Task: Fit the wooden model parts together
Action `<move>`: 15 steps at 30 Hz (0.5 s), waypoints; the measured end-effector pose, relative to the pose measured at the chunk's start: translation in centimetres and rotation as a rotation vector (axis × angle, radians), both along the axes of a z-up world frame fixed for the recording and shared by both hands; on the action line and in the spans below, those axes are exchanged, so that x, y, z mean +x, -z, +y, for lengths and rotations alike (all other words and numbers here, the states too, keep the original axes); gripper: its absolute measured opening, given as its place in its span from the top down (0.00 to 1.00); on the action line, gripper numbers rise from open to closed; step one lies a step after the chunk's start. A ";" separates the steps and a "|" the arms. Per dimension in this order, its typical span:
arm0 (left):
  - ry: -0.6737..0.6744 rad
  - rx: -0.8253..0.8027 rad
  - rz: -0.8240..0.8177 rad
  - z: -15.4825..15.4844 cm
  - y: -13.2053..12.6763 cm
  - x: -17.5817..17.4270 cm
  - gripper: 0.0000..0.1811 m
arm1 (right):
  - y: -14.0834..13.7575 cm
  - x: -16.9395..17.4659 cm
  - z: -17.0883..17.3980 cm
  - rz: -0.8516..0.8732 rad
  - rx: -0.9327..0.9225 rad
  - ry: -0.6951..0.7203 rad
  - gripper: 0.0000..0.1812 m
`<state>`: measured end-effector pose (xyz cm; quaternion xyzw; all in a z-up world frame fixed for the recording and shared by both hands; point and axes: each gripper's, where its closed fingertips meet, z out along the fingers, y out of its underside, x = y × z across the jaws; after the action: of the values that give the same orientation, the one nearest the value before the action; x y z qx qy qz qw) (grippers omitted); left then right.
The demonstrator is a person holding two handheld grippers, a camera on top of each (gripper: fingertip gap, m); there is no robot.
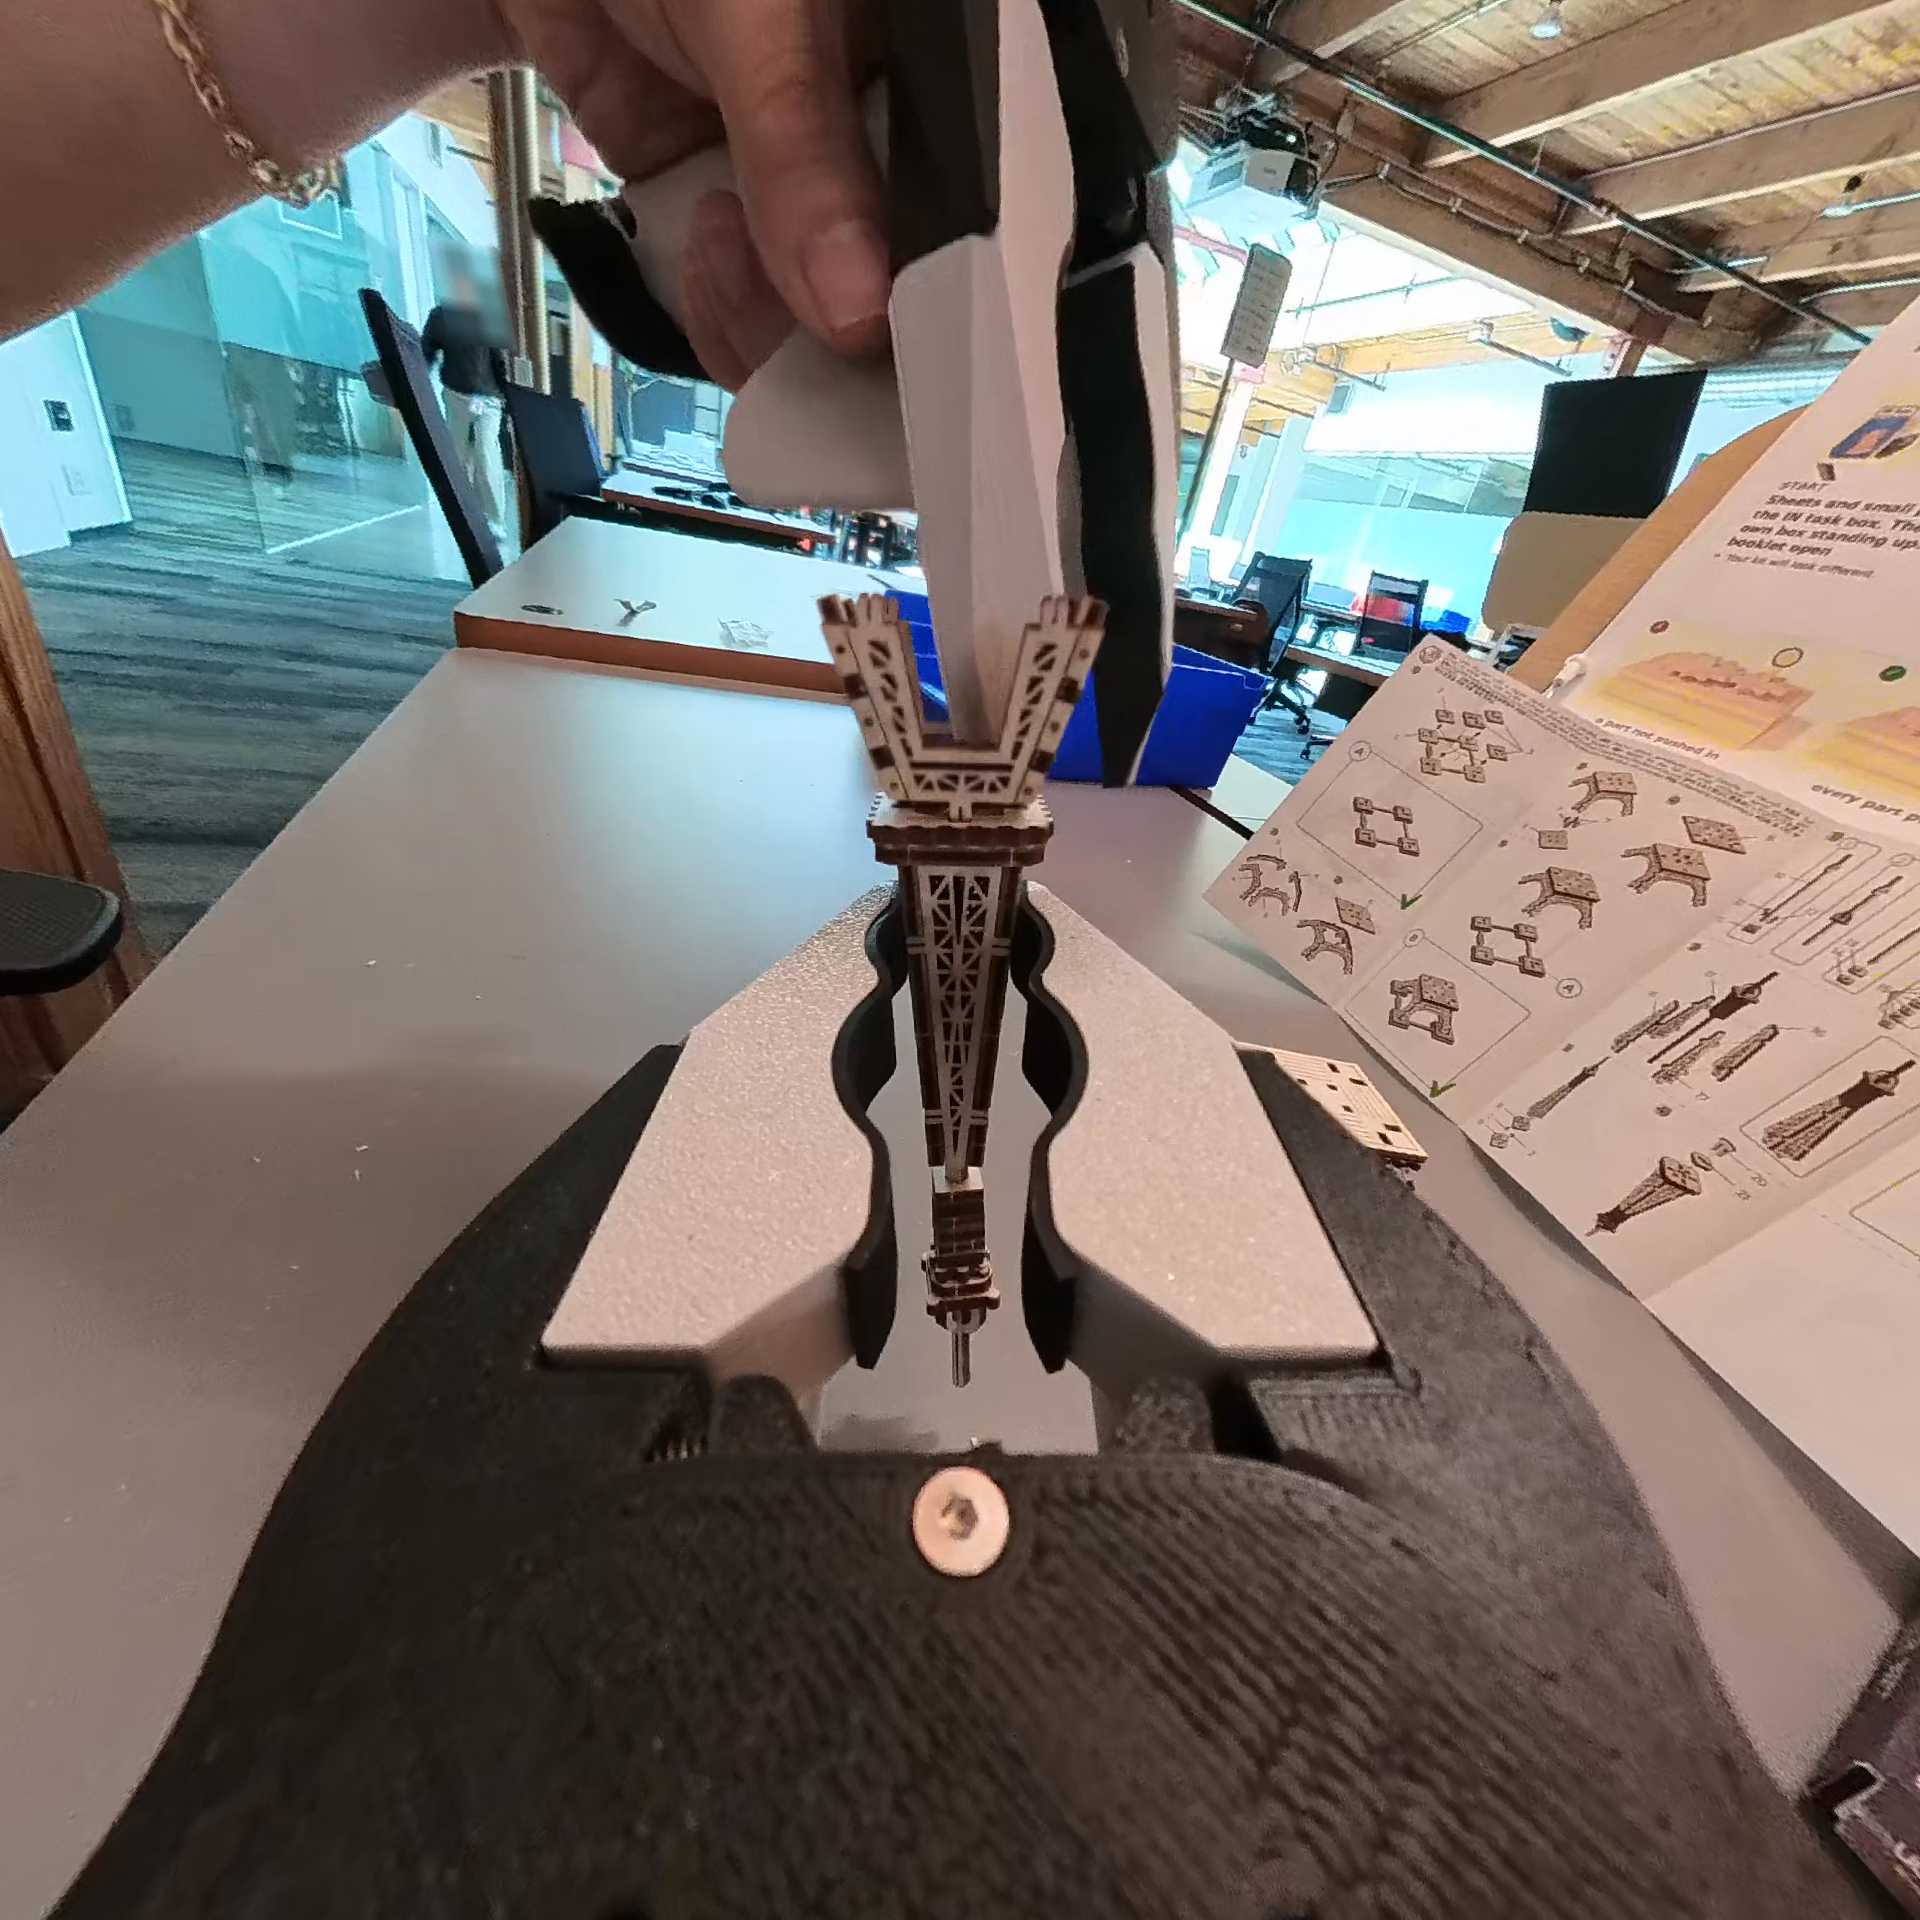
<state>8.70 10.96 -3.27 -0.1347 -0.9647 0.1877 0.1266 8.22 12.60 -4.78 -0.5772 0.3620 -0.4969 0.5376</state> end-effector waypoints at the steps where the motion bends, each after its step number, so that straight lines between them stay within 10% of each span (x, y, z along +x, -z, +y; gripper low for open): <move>1: 0.002 -0.010 -0.002 0.0 -0.1 0.1 0.67 | 0.0 0.0 0.0 0.004 0.005 0.002 0.91; 15: 0.653 -0.266 -0.406 1.1 -3.4 -3.0 0.76 | 0.1 -0.2 1.0 0.041 0.110 -0.123 0.91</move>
<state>5.71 12.10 0.12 -0.4834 -0.8439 0.2305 -0.0320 8.02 13.59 -4.88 -0.5779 0.3635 -0.4305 0.5903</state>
